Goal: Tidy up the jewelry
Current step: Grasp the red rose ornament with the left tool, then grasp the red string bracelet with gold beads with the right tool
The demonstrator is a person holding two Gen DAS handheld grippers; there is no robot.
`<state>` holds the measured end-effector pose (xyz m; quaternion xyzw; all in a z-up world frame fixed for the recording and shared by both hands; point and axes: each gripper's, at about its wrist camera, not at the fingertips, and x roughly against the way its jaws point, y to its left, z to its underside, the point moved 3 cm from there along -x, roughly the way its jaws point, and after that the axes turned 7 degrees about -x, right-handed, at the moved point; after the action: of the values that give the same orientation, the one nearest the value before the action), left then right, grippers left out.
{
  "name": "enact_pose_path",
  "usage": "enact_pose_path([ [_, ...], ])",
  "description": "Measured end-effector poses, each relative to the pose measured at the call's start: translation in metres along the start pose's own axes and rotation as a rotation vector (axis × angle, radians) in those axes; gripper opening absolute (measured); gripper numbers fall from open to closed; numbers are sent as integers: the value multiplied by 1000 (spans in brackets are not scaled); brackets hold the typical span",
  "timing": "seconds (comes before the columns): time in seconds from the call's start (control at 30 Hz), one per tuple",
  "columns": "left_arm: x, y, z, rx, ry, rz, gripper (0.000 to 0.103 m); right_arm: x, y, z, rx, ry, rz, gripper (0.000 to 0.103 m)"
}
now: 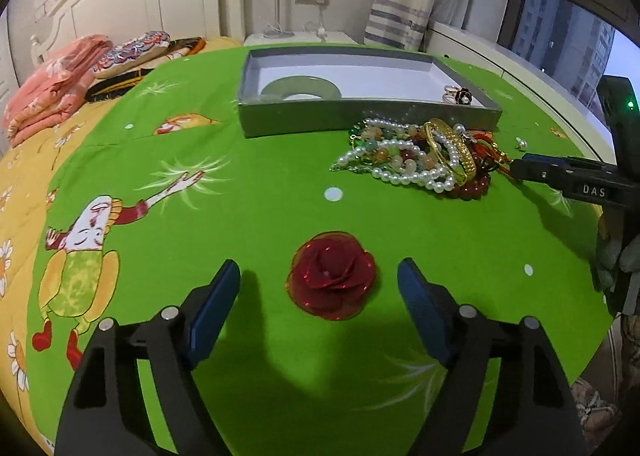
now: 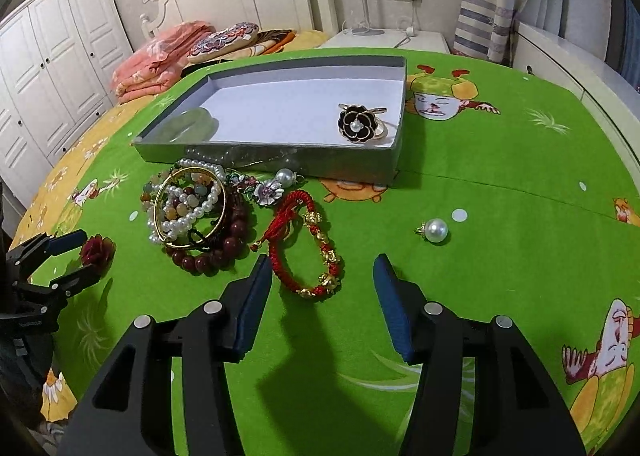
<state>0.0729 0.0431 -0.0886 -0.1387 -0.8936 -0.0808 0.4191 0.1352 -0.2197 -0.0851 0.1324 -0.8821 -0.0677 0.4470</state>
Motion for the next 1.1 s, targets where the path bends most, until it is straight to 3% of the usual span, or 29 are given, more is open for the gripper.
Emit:
enact_pose_path([
  [0.17, -8, 2, -5, -5, 34, -20, 63, -2, 3, 0, 18, 10, 2, 52],
  [0.27, -7, 0, -5, -31, 31, -39, 44, -4, 6, 0, 39, 17, 9, 52],
  [0.93, 3, 1, -7, -26, -27, -38, 44, -19, 21, -9, 150, 27, 76, 53],
  [1.0, 4, 1, -7, -22, -27, -38, 44, -19, 21, -8, 151, 24, 76, 51],
  [1.1, 4, 2, -5, -17, -28, -37, 44, -16, 23, -5, 169, 17, 76, 32],
])
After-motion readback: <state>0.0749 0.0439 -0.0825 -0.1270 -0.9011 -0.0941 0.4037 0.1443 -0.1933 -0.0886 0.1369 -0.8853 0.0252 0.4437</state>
